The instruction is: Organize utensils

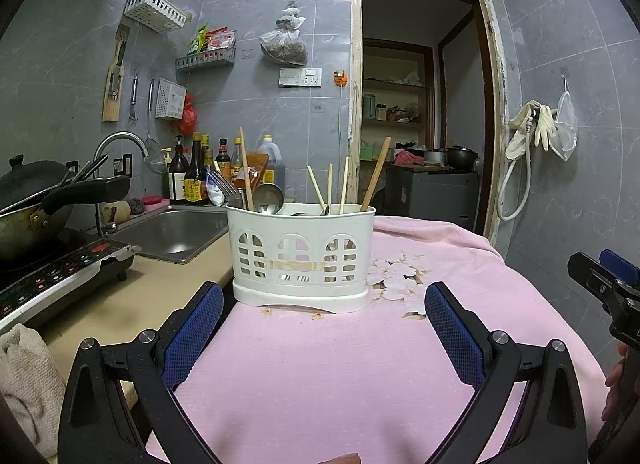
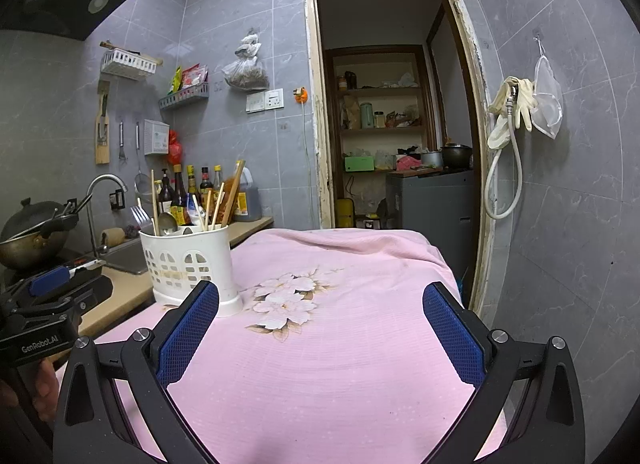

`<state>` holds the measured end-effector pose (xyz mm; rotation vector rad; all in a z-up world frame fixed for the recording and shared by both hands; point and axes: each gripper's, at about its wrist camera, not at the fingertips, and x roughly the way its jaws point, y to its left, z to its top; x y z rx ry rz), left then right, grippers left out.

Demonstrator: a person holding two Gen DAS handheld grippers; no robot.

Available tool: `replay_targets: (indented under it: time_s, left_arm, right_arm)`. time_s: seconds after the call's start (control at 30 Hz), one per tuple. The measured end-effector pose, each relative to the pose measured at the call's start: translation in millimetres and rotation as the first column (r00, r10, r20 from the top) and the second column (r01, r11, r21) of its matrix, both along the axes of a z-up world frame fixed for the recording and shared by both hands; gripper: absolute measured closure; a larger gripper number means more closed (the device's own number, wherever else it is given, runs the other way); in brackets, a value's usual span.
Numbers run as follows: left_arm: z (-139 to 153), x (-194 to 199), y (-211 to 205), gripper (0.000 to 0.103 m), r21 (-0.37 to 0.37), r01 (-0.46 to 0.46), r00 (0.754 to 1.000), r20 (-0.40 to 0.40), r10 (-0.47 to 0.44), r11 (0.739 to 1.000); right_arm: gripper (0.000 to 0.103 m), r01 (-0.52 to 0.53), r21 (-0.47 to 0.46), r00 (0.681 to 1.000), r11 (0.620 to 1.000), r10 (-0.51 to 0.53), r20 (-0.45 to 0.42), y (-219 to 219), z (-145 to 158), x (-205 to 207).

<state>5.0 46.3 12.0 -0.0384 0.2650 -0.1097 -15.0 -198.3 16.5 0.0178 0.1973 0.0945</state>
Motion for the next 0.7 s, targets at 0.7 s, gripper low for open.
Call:
replay_targets:
  time_s: [0.7]
  left_arm:
    - [2.2,0.2,1.0,0.004,0.001,-0.004,1.000,0.003,0.004,1.000]
  right_arm:
    - [0.000,0.000,0.002,1.000,1.000,0.000,-0.002,-0.2,-0.4,0.5]
